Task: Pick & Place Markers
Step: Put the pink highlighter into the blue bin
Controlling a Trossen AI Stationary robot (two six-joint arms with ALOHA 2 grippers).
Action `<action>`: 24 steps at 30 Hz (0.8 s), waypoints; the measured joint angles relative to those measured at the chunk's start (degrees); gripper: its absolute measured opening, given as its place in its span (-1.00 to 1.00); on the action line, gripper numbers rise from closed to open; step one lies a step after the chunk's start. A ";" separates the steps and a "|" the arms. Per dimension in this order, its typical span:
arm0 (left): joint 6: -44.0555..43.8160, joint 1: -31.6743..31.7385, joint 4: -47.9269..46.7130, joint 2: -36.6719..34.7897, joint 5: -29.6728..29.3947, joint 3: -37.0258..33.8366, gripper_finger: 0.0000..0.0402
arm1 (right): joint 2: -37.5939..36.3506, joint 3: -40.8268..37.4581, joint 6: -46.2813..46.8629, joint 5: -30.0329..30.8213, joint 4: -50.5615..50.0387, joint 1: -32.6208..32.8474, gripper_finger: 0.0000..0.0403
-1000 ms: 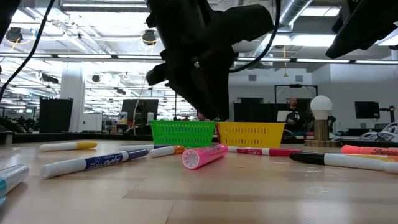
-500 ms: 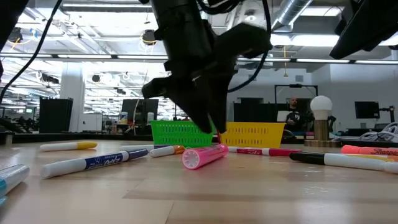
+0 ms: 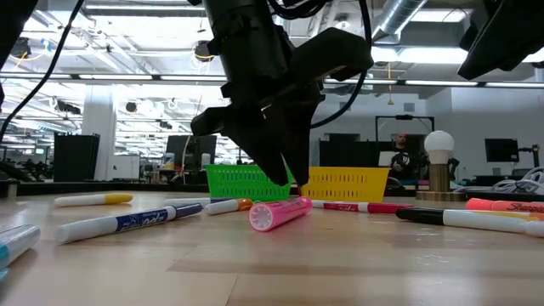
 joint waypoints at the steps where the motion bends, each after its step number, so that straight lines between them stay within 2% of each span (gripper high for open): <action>1: 0.00 0.02 -0.02 0.00 0.00 0.00 -0.49 | 0.00 0.00 0.00 0.01 0.11 0.00 -0.55; 13: 0.00 0.66 0.08 0.11 0.02 0.00 -0.49 | 0.00 0.00 1.50 0.03 0.35 -0.02 -0.55; 24: -0.44 0.42 4.02 4.70 3.43 0.27 -0.49 | 0.00 0.02 3.02 -0.04 1.02 -0.02 -0.55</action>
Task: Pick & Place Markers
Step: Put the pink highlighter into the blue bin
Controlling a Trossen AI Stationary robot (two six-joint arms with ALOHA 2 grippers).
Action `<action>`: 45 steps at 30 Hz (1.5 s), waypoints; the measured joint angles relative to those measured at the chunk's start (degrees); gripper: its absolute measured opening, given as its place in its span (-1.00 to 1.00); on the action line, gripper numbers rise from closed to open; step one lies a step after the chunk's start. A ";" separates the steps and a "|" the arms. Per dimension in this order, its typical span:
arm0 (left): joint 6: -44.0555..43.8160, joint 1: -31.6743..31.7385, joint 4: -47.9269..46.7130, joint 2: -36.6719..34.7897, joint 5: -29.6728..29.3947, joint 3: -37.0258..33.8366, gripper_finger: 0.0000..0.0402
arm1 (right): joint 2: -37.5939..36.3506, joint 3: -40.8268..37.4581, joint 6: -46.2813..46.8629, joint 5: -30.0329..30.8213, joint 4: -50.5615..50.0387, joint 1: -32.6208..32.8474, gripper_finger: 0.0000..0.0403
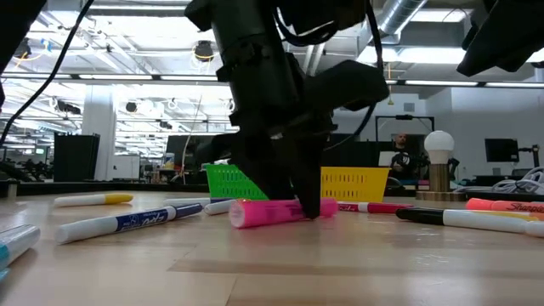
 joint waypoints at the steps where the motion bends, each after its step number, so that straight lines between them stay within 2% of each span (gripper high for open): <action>1: -0.01 0.00 0.24 0.65 0.13 0.08 -0.49 | 0.00 0.00 0.00 -0.02 -0.01 0.00 -0.55; 9: -1.05 -0.15 0.32 2.28 0.63 0.08 -0.50 | 0.00 -0.01 0.00 -0.04 0.16 0.00 -0.55; 18: -1.31 -0.25 0.94 2.20 0.60 -0.12 -0.64 | 0.00 -0.01 -0.48 0.03 0.16 0.00 -0.55; 26: -1.30 -1.24 4.23 -0.66 -2.80 -0.55 -0.64 | 0.00 0.01 -1.90 0.07 0.16 0.00 -0.55; 30: 0.45 -1.95 5.83 -4.12 -6.21 -0.33 -0.64 | 0.00 -0.02 -2.03 2.19 0.31 -0.09 -0.55; 37: 8.52 -1.95 3.43 -9.23 -12.20 -0.41 -0.64 | 0.00 0.01 -2.03 10.54 1.94 -1.87 -0.55; 45: 24.62 1.22 -7.74 -19.06 -26.54 -0.32 -0.63 | 0.00 0.01 -0.55 15.20 4.28 -7.68 -0.55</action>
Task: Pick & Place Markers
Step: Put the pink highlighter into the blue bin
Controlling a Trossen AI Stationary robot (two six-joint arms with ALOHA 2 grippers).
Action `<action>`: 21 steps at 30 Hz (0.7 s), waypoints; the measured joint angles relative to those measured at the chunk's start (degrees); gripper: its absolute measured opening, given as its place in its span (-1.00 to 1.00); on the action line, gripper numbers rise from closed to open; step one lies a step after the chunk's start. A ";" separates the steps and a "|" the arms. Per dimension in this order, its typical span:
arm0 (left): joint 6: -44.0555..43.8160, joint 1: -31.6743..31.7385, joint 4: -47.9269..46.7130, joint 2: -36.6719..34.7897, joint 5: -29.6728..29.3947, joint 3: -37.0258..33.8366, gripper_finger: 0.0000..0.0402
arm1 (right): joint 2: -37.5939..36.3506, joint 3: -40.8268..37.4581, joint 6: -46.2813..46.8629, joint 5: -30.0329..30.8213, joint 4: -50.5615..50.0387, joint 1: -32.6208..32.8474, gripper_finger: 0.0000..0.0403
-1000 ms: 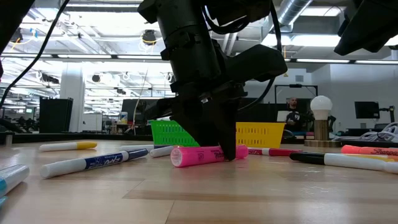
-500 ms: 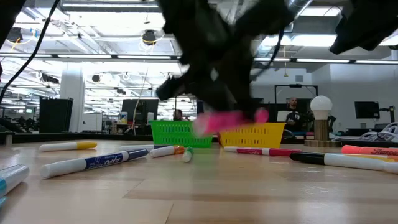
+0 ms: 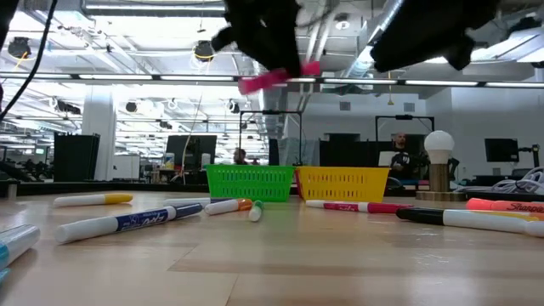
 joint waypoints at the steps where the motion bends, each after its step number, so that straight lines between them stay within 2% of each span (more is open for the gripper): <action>1: 2.75 0.85 -1.54 -1.39 -1.85 -0.01 -0.63 | 0.00 0.00 0.00 0.00 0.03 -0.95 -0.55; 5: 16.34 6.51 -1.98 -7.18 -5.45 -2.49 -0.63 | 0.00 -0.02 0.04 0.00 0.69 -4.65 -0.55; 11: 34.27 21.15 3.85 -15.72 -4.67 -11.57 -0.63 | 0.00 -0.02 0.10 -0.02 3.54 -10.36 -0.55; 15: 45.89 31.80 14.33 -19.78 6.04 -17.86 -0.64 | 0.00 0.00 0.13 -0.02 6.58 -14.10 -0.55; 21: 55.55 42.65 22.25 -18.06 18.75 -20.74 -0.64 | 0.00 0.00 4.31 -0.11 7.90 -17.07 -0.55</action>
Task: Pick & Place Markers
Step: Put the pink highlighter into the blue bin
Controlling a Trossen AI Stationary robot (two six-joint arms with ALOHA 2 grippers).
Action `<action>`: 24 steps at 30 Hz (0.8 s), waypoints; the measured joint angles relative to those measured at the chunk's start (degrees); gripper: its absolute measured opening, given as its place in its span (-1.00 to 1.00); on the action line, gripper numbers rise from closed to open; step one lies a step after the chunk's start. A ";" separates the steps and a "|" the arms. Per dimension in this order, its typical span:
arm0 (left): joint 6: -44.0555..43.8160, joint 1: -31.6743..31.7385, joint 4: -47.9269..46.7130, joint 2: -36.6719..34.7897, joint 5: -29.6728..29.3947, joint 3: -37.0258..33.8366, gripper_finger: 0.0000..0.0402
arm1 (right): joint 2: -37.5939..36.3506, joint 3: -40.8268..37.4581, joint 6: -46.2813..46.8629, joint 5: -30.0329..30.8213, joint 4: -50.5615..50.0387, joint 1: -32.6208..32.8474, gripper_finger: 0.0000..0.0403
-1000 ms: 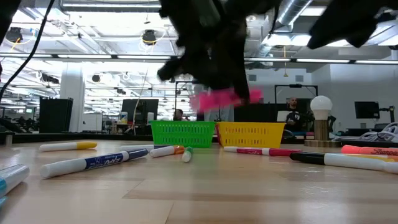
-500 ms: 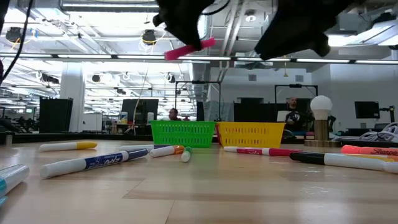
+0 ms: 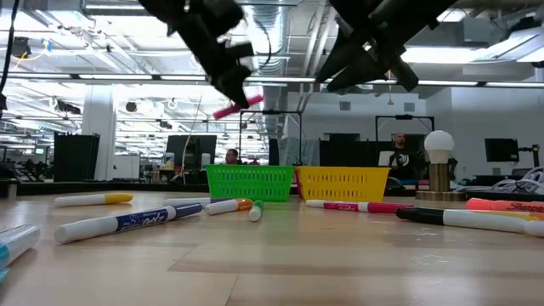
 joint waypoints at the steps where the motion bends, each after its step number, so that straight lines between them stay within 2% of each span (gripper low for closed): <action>1: 0.77 1.23 0.76 1.06 1.65 -0.07 -0.64 | 0.00 0.00 0.76 0.00 0.00 -0.13 -0.55; 5: 1.66 4.14 3.59 5.97 6.80 -0.24 -0.64 | 0.00 0.00 2.87 -0.13 -0.08 0.02 -0.55; 13: 1.77 3.67 5.58 14.20 10.17 -0.24 -0.62 | 0.00 0.00 4.28 -1.01 -0.98 0.91 -0.55; 24: 1.77 2.20 8.45 15.33 10.39 -0.24 -0.61 | 0.02 0.00 4.26 -1.59 -1.31 -0.23 -0.55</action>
